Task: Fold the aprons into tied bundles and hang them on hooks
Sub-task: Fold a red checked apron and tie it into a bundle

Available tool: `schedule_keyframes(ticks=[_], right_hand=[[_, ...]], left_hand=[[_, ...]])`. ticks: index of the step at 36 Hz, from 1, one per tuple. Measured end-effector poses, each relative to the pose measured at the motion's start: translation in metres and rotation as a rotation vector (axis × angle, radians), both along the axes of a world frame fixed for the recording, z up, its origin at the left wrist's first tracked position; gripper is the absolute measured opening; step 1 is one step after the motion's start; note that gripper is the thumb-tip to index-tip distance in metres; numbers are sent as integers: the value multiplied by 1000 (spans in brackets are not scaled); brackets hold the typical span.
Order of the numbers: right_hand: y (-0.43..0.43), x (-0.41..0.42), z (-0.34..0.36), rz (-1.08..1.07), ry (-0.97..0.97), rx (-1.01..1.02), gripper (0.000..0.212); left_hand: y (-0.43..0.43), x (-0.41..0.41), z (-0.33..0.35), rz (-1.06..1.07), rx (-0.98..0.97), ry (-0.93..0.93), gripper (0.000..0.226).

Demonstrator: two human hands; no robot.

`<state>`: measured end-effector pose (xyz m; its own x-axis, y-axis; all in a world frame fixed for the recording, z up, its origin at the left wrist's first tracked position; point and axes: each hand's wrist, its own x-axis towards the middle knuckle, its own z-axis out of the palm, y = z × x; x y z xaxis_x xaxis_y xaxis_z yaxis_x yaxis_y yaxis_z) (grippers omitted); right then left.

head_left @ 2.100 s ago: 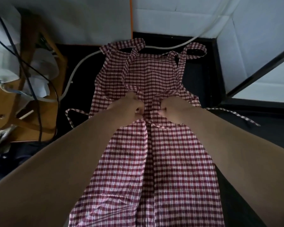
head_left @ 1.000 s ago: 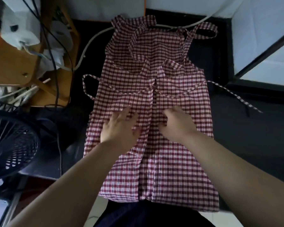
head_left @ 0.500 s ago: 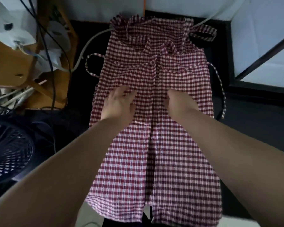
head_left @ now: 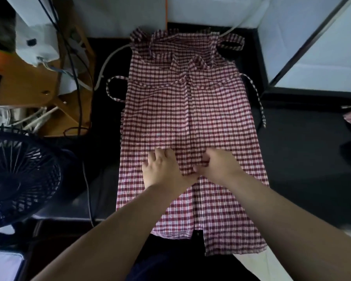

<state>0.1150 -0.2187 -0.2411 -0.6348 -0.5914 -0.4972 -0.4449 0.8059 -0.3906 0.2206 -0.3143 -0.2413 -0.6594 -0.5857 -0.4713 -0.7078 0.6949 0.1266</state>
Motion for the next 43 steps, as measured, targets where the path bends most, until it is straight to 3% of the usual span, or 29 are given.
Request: schedule_keyframes(ticks=[4,11,17,21,25,27,29,32,35,43], right_hand=[[-1,-5,2,18,-14,20,20],[6,-4,-1,30,-38,-15,24],[-2,0,7,101,-1,-160,21],[-2,-2,7,186,-6,-108,19],[5,-4,6,225,-75,-11,25],[11,-2,8,197,-96,-31,25],[21,1,8,215,10,-31,31],[38,3,2,321,171,197,63],[45,1,-9,268,41,360,79],[7,-38,-20,202,46,324,84]], left_hand=[[16,-1,3,4,35,27,86],[19,8,1,74,75,131,32],[19,6,1,58,171,257,26],[11,9,-4,5,254,354,23],[10,14,-8,-133,266,266,29],[10,19,-8,-95,285,320,32],[8,29,-10,-78,181,336,35],[4,46,-14,-68,-40,70,61],[4,53,-18,22,72,-77,76],[-41,11,-31,9,61,-62,85]])
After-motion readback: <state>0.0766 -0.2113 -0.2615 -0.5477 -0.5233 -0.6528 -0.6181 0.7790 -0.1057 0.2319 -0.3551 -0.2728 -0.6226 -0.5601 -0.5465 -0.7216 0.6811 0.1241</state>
